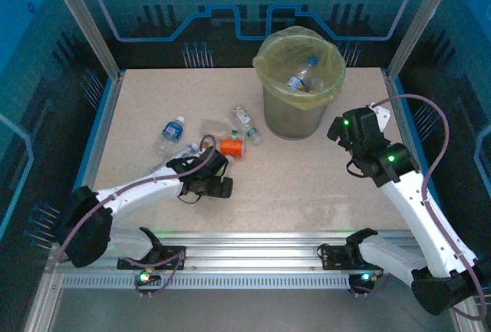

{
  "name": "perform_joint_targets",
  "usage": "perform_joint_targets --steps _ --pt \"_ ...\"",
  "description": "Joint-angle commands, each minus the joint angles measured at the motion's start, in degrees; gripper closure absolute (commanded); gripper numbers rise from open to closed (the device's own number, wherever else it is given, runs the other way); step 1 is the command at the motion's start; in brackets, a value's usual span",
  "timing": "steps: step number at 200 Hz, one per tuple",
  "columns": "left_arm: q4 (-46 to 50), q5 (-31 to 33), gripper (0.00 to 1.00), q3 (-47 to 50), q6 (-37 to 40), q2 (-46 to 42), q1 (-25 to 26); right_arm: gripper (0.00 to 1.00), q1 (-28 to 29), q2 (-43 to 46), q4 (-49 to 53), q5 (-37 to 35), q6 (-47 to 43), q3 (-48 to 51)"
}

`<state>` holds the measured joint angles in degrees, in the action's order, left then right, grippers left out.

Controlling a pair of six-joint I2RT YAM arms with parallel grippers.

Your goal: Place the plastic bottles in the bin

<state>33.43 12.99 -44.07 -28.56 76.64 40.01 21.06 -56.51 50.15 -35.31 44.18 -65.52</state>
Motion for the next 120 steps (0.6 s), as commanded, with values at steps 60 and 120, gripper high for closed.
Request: perform_joint_targets --steps 60,120 --pt "-5.2 0.7 0.12 -0.7 0.4 7.0 -0.3 0.0 1.0 -0.2 -0.6 0.8 0.6 0.7" --pt "-8.1 -0.4 0.31 -0.3 -0.3 9.1 0.3 0.0 1.8 -1.2 -2.0 2.8 1.6 1.8"
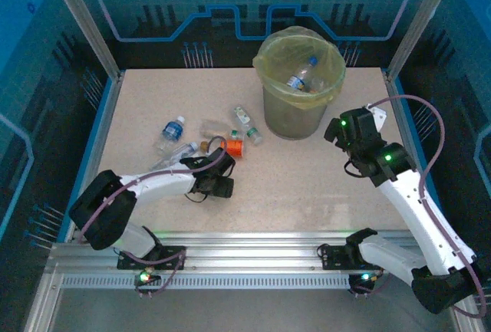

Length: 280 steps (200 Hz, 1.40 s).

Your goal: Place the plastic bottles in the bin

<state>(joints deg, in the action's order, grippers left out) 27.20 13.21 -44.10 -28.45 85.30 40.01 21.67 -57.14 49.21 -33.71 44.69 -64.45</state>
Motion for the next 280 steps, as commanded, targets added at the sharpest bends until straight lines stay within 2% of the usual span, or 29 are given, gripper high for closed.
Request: perform_joint_targets --steps 1,35,90,135,177,208,280 --pt "-1.9 -0.6 0.32 -0.3 -0.5 0.5 0.4 0.0 1.2 -0.6 -1.1 1.2 1.1 0.7" --pt "-2.6 -1.1 0.48 -0.4 -0.8 0.3 1.8 0.0 2.4 -1.5 -1.5 2.8 0.5 0.3" --pt "-5.0 -2.9 0.59 -1.2 -0.3 -3.6 5.0 0.0 5.7 -2.2 -2.7 8.8 -2.2 -1.2" --pt "-9.9 -6.1 0.62 0.7 2.8 -11.7 5.5 0.0 9.0 -3.6 -8.8 21.4 -7.5 -3.4" --pt "-19.0 -9.2 0.62 5.0 6.7 -20.4 5.6 0.02 13.2 -8.8 -14.7 33.4 -11.9 -7.4" --pt "-24.7 -11.5 0.63 6.4 9.6 -23.7 5.6 0.04 14.1 -13.1 -20.3 43.5 -12.7 -9.7" --pt "-35.4 -13.7 0.63 5.3 12.4 -24.4 5.6 0.1 15.3 -18.6 -22.3 46.2 -11.6 -12.1"
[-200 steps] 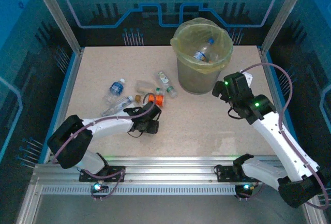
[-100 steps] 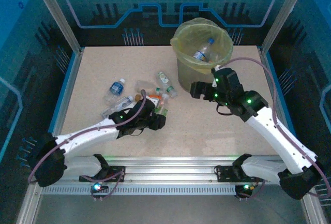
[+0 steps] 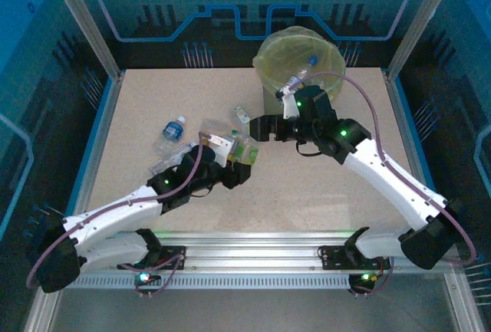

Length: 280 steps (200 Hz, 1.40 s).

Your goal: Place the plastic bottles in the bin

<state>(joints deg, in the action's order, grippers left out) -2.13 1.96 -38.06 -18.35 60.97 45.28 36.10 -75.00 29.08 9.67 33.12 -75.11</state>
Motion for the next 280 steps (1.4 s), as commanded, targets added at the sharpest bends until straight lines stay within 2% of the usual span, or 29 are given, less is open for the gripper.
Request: perform_joint_targets --steps 1,30,97,123,152,162,173,183,198,200,231,280 --pt "-6.1 -2.5 0.63 -0.8 2.3 0.0 0.3 0.11 0.8 -0.8 -2.2 2.8 -0.1 -1.4" --pt "-7.5 -3.9 0.63 -1.3 1.9 1.1 0.3 0.12 1.0 -1.1 -3.9 3.4 0.3 -0.6" --pt "-10.3 -5.4 0.62 -0.7 1.2 0.6 0.3 0.25 0.9 -2.6 -4.6 2.3 0.9 -0.5" --pt "-10.9 -6.8 0.62 -1.0 1.5 1.1 0.3 0.36 1.0 -3.0 -5.5 2.8 1.2 -0.2" --pt "-10.5 -6.8 0.6 -1.4 1.6 1.3 0.3 0.56 1.0 -2.8 -6.1 3.0 1.5 0.0" --pt "-10.6 -6.6 0.57 -1.4 1.6 1.3 0.4 0.65 1.0 -2.6 -6.0 2.7 1.5 0.1" --pt "-10.5 -6.2 0.47 -1.4 1.5 1.1 0.3 0.74 1.0 -2.3 -5.9 2.2 1.4 0.1" --pt "-10.3 -5.8 0.33 -1.4 1.7 1.0 0.4 0.79 1.0 -2.0 -5.5 1.5 1.2 -0.1" --pt "-10.0 -4.7 0.03 -1.2 1.6 0.4 0.3 0.81 0.7 -1.6 -4.1 0.1 0.5 -1.1" --pt "-10.0 -4.6 0.02 -1.2 1.6 0.3 0.3 0.81 0.7 -1.6 -3.9 -0.2 0.5 -1.4" --pt "-9.0 -2.3 0.01 -0.9 1.7 -2.2 0.3 0.84 -1.7 -1.6 1.5 -3.2 -1.6 -7.3" --pt "-8.0 1.9 0.01 1.0 1.4 -5.3 0.3 0.85 -9.8 -2.5 4.6 -7.2 -2.4 -18.5"
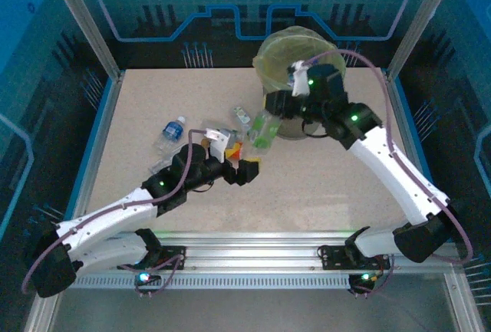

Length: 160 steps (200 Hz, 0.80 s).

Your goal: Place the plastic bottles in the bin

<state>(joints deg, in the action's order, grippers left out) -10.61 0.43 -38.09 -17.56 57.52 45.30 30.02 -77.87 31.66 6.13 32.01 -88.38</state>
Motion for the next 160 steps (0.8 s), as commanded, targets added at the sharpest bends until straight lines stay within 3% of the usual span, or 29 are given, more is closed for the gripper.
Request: perform_joint_targets --steps 1,69,129,160 --pt "0.5 3.5 0.01 1.1 0.6 -1.9 0.2 0.85 -3.7 0.3 2.0 -3.7 -1.3 -5.2" --pt "3.0 8.4 0.01 2.3 -0.4 -4.2 0.2 0.86 -9.4 -8.6 4.0 -16.8 -6.0 -22.3" --pt "5.6 11.5 0.01 2.6 -0.9 -6.2 0.2 0.85 -12.1 -22.5 16.2 -23.5 -10.8 -41.2" --pt "6.3 12.1 0.01 2.5 -1.2 -6.4 0.2 0.85 -13.0 -26.5 18.6 -24.5 -12.3 -44.5"
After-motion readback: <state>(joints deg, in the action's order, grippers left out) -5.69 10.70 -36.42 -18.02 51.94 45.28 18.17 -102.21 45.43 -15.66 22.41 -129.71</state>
